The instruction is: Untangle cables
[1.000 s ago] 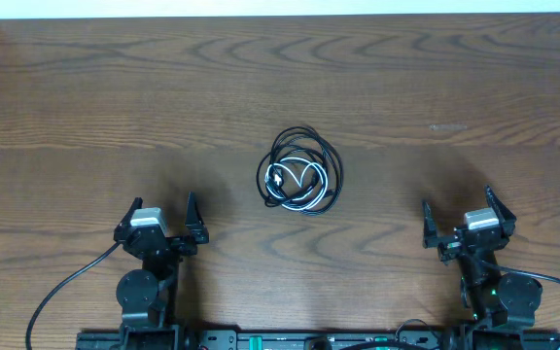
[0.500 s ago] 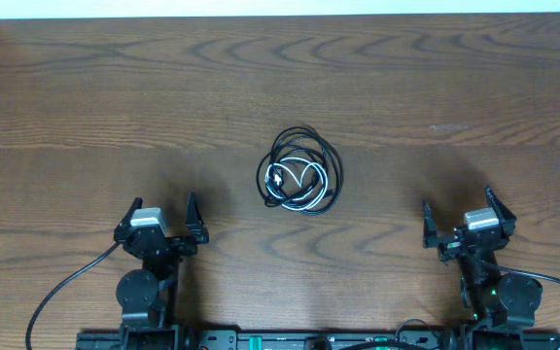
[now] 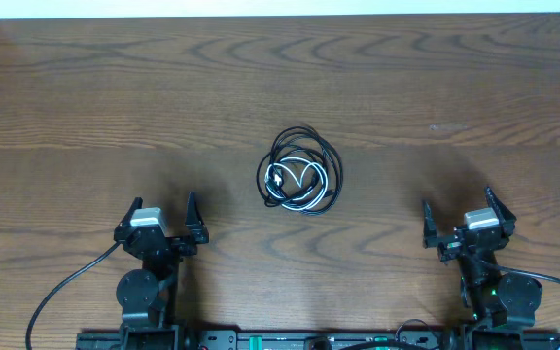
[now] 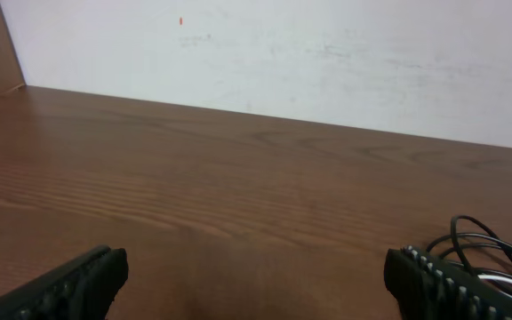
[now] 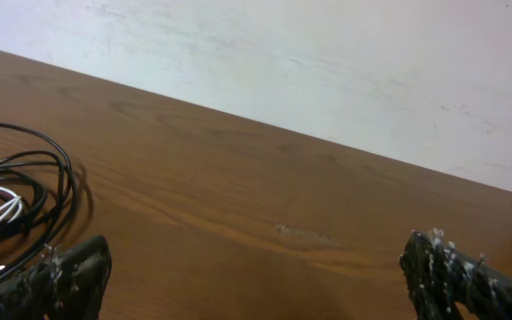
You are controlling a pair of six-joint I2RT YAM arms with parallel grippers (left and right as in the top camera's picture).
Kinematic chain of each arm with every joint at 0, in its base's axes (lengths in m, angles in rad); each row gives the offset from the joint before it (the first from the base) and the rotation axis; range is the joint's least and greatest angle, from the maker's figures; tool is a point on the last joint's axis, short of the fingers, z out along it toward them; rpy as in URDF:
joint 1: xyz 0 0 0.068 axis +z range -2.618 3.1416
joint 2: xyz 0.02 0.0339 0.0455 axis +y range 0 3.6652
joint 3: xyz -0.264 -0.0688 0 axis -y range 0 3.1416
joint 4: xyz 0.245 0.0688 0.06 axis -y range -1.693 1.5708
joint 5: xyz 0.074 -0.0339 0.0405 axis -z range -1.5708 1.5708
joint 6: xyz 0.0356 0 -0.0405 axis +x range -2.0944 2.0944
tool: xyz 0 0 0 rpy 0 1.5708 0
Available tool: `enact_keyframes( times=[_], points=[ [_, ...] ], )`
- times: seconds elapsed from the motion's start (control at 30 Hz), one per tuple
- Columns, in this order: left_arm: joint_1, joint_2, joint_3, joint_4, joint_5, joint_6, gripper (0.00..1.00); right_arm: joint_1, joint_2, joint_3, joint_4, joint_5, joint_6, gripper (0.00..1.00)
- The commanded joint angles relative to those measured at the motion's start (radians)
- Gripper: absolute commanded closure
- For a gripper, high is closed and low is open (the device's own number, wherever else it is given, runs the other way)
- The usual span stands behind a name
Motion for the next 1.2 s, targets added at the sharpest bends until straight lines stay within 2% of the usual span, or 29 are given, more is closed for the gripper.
enact_keyframes(
  times=[0.0,0.83,1.0,1.17],
  points=[
    [0.005,-0.006,-0.008,-0.049,-0.021,0.013,0.02,0.006,-0.005,-0.003,-0.001,0.000,0.011,0.01],
    [0.005,0.002,0.021,0.010,0.077,0.013,0.02,0.006,-0.005,0.001,0.180,-0.094,0.011,0.01],
    [0.005,0.058,0.068,0.011,0.097,0.013,0.02,0.006,-0.005,0.026,0.195,-0.162,0.012,0.01],
    [0.005,0.199,0.184,0.006,0.145,0.014,0.02,0.006,-0.005,0.075,0.193,-0.183,0.019,0.01]
  ],
)
